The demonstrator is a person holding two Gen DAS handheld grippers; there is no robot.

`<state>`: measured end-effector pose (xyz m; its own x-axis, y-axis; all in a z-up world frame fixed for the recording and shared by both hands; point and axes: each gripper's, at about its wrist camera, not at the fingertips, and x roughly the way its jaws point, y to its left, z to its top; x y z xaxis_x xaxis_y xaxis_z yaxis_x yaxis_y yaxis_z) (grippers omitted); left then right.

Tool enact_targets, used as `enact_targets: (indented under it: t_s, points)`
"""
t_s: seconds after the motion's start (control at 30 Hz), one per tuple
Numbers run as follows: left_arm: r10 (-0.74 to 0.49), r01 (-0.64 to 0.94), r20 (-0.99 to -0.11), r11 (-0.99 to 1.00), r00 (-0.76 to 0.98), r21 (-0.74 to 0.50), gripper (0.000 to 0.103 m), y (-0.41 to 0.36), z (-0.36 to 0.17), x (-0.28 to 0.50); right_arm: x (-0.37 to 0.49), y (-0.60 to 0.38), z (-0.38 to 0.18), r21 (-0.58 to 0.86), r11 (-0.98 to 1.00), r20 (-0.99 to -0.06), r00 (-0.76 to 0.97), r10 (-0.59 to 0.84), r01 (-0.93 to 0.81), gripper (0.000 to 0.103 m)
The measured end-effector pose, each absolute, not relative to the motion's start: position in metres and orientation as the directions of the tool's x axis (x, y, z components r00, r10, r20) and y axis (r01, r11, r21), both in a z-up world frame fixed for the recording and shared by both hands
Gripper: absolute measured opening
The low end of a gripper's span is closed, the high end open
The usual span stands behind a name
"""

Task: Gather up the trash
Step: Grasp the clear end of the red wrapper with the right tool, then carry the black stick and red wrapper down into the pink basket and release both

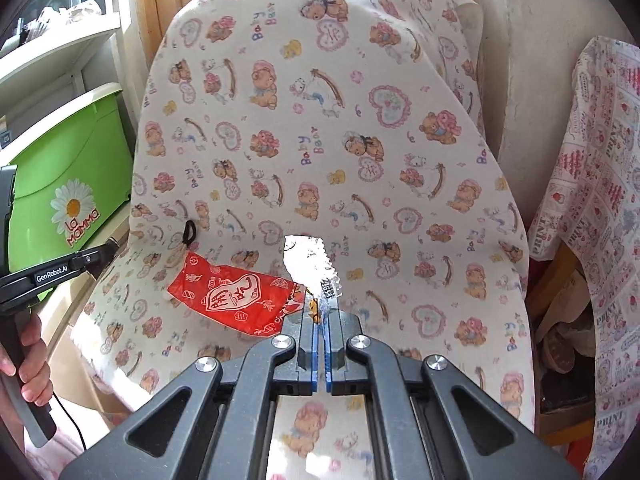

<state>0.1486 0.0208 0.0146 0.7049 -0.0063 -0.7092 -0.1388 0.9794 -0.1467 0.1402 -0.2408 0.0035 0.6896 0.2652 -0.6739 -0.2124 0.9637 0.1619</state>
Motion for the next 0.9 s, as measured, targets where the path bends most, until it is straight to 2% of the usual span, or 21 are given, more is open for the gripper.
enact_targets:
  t_s: [0.1,0.47,0.53,0.73,0.9]
  points:
    - [-0.023,-0.135,-0.711,0.977,0.702,-0.164,0.009,0.022,0.012,0.133,0.124,-0.246,-0.002,0.228,0.951,-0.687,0.657,0.309,-0.209,0.002]
    - [-0.083,-0.033,-0.699,0.988,0.71,-0.15,0.01,0.007,0.01,0.066,0.055,-0.232,-0.003,0.171,0.931,-0.687,0.638,0.348,-0.323,0.002]
    - [-0.12,-0.018,-0.713,0.983,0.691,-0.183,0.01,0.003,0.004,0.056,0.043,-0.226,-0.005,0.162,0.924,-0.695,0.624,0.356,-0.347,0.002]
    - [-0.146,-0.014,-0.743,0.979,0.653,-0.205,0.01,-0.009,-0.013,0.032,0.022,-0.216,-0.02,0.167,0.91,-0.747,0.554,0.367,-0.379,0.002]
    - [-0.129,0.019,-0.752,0.988,0.646,-0.154,0.01,-0.022,-0.022,0.022,0.014,-0.217,-0.043,0.191,0.911,-0.8,0.48,0.36,-0.365,0.002]
